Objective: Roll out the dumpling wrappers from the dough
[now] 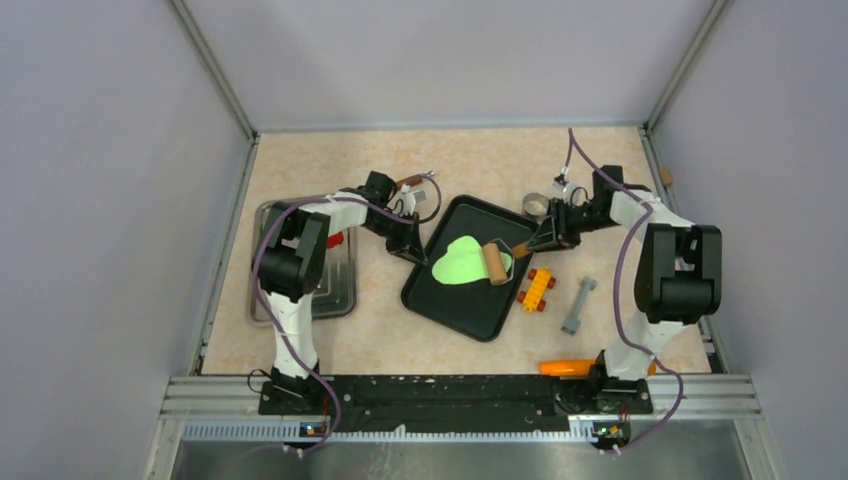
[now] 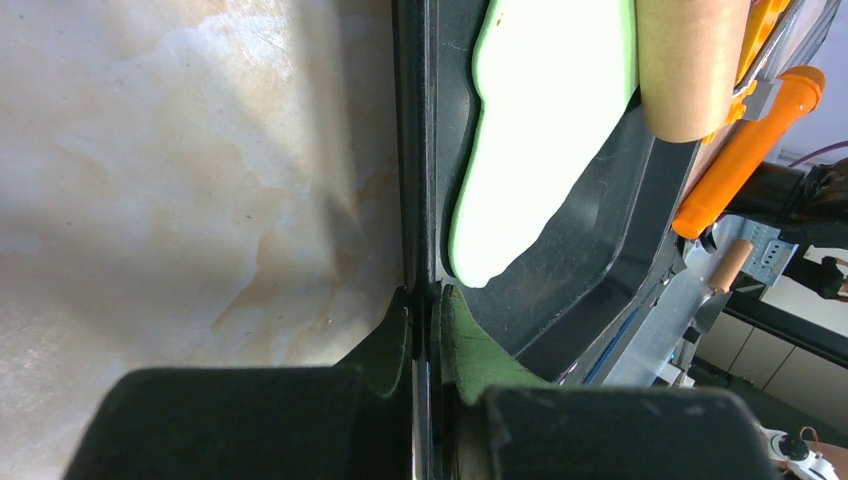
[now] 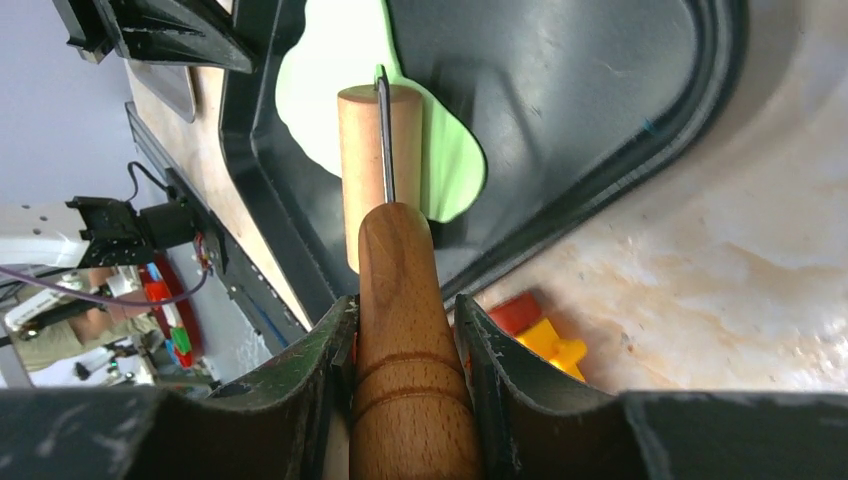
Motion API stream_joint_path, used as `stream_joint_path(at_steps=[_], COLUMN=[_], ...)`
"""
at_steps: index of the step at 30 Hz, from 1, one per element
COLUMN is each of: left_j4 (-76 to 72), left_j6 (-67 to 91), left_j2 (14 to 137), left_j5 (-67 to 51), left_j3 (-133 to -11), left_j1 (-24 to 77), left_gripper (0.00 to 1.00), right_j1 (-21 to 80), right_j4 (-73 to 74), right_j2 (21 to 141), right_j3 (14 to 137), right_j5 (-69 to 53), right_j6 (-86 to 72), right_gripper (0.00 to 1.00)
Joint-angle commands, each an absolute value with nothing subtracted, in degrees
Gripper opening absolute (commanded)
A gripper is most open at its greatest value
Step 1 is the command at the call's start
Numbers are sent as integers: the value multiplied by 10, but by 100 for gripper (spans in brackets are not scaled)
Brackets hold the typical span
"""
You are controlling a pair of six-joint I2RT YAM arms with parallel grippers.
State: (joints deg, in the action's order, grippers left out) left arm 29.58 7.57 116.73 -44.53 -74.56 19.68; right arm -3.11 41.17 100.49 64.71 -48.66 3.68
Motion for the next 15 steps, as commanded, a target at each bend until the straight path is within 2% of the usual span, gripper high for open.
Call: stream_joint_path(at_steps=[1, 15], left_j4=[301, 305], left_j6=[60, 49], left_j2=[1159, 1144], left_j5=[-434, -423], left_j3=[-754, -745], left_j1=[200, 200], left_gripper=[0, 0], right_j1=[35, 172], right_j4=[329, 302], right_j2=[1037, 1109], right_j3=[648, 729], right_j5=[-308, -360], right_j6=[54, -12], right_gripper=[0, 0])
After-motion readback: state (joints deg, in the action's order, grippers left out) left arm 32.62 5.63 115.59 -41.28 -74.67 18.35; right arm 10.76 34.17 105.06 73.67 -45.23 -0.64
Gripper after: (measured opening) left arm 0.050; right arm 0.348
